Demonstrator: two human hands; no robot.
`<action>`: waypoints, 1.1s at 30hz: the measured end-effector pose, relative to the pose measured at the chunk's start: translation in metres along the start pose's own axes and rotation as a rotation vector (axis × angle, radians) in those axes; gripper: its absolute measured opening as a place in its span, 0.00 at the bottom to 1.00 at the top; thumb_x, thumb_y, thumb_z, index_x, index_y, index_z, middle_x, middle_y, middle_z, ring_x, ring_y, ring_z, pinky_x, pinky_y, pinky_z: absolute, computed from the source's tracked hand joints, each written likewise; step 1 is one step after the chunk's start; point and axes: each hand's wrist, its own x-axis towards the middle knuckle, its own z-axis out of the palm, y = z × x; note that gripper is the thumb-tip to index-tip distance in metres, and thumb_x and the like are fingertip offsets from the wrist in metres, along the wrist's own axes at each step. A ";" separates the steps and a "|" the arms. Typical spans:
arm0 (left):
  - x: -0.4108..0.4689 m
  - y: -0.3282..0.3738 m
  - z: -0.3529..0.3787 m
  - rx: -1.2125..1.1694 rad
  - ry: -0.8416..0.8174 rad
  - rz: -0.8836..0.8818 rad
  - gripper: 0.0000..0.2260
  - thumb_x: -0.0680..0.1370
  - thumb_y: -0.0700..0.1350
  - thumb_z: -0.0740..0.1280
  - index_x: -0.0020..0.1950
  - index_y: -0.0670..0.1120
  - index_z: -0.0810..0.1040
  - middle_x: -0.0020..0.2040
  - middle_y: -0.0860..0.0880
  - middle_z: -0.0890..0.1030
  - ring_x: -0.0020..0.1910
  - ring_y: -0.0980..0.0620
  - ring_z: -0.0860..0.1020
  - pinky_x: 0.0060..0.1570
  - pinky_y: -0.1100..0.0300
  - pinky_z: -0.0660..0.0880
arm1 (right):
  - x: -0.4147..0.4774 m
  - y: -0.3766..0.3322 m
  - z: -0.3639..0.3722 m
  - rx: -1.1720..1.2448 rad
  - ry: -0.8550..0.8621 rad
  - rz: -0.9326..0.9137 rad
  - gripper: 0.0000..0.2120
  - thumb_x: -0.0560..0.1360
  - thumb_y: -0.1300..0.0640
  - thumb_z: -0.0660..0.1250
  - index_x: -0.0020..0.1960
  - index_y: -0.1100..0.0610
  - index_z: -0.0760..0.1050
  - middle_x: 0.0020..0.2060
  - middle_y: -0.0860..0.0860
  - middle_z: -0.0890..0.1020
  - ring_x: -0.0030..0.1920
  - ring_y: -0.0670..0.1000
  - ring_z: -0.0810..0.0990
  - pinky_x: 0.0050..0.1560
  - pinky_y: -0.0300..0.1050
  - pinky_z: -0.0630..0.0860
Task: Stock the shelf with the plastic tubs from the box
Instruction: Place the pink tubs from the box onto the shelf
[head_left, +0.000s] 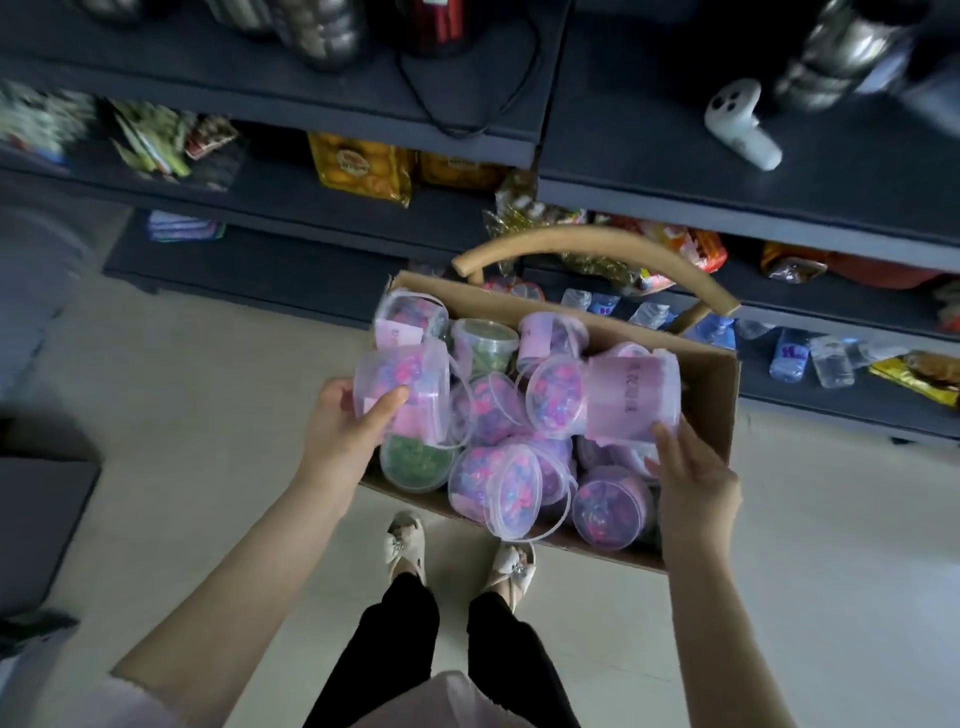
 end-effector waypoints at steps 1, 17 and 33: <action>-0.011 0.012 -0.010 -0.061 -0.003 -0.011 0.12 0.72 0.51 0.74 0.46 0.50 0.73 0.43 0.51 0.79 0.42 0.51 0.80 0.43 0.56 0.78 | -0.010 -0.011 -0.001 0.026 -0.010 -0.005 0.08 0.72 0.39 0.68 0.50 0.28 0.76 0.47 0.43 0.84 0.50 0.50 0.84 0.56 0.57 0.78; -0.055 0.148 -0.306 -0.970 -0.174 0.192 0.24 0.76 0.54 0.62 0.71 0.52 0.68 0.66 0.46 0.77 0.59 0.41 0.79 0.50 0.52 0.80 | -0.165 -0.346 0.142 0.257 -0.477 -0.594 0.15 0.74 0.55 0.70 0.61 0.47 0.77 0.53 0.45 0.83 0.47 0.32 0.79 0.44 0.25 0.73; 0.001 0.222 -0.564 -0.881 -0.042 0.369 0.19 0.71 0.53 0.65 0.55 0.42 0.78 0.52 0.42 0.84 0.48 0.47 0.84 0.38 0.59 0.81 | -0.308 -0.548 0.321 0.551 -0.646 -0.868 0.17 0.74 0.56 0.71 0.62 0.52 0.79 0.54 0.43 0.84 0.59 0.45 0.80 0.59 0.42 0.76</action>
